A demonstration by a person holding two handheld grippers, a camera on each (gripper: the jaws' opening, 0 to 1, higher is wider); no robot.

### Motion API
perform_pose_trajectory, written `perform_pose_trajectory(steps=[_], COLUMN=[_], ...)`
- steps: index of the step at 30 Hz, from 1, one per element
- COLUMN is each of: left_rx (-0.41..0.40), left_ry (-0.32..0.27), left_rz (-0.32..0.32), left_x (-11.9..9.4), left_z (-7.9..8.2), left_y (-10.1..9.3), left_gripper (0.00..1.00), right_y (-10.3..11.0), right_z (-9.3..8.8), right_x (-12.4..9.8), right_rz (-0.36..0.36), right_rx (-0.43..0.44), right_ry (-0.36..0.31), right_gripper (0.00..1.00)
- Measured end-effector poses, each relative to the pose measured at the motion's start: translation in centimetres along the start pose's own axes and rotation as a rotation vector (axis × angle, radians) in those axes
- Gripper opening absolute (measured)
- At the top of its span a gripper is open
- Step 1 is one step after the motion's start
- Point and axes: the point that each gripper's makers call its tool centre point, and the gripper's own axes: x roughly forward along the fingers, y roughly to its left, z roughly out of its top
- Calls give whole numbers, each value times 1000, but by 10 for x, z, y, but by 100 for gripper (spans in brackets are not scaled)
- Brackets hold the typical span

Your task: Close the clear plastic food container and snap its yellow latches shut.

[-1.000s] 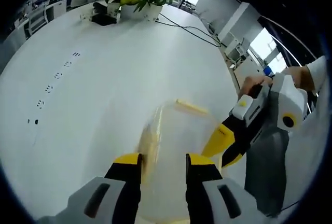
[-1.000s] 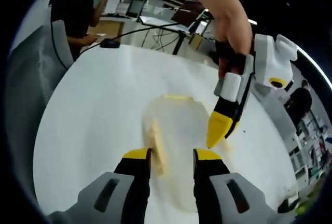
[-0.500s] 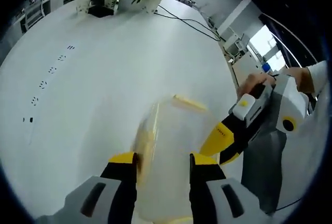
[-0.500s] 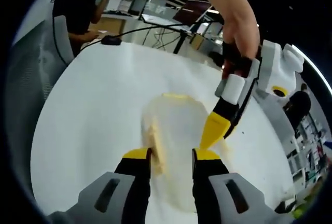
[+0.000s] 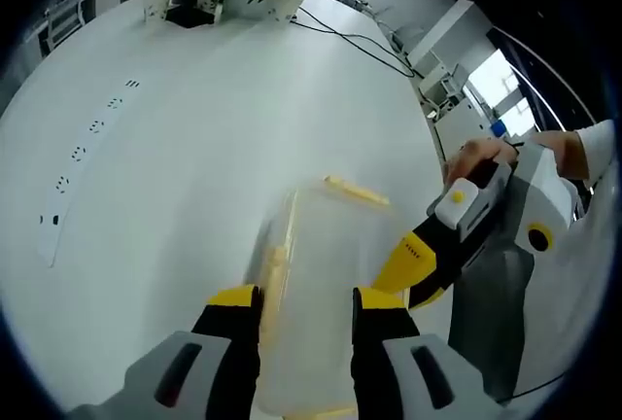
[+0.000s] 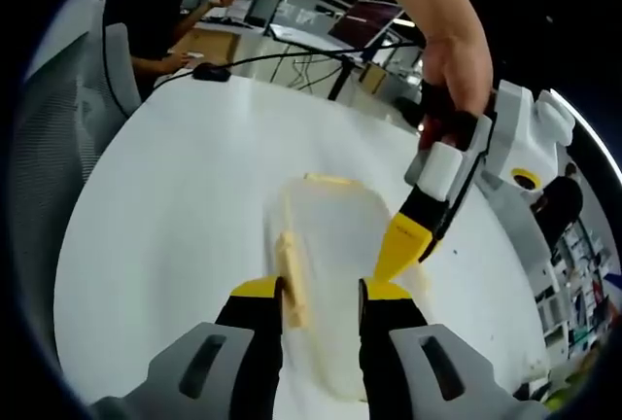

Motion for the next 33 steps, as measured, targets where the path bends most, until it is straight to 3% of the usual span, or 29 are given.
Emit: perform_pose_trajectory(steps=[6,20,27,33], left_rx=[-9,-1,7,-12], left_ry=[-7,-4,-84,-160], left_rz=[0,-9,30,64], left_x=[4,-1,-8,-20], left_z=[2,3,2,3], left_y=[-1,-13,-17,-14], left_gripper=[29,32,39,42], right_y=[-6,3,0,-1], right_z=[3,-1,0,2], right_x=[3,1,0,-7], right_rz=[-28,-33,-67,-74], right_rx=[-49,-48,54,84], right_ry=[1,19,25,19], right_gripper=[23,26,31,35])
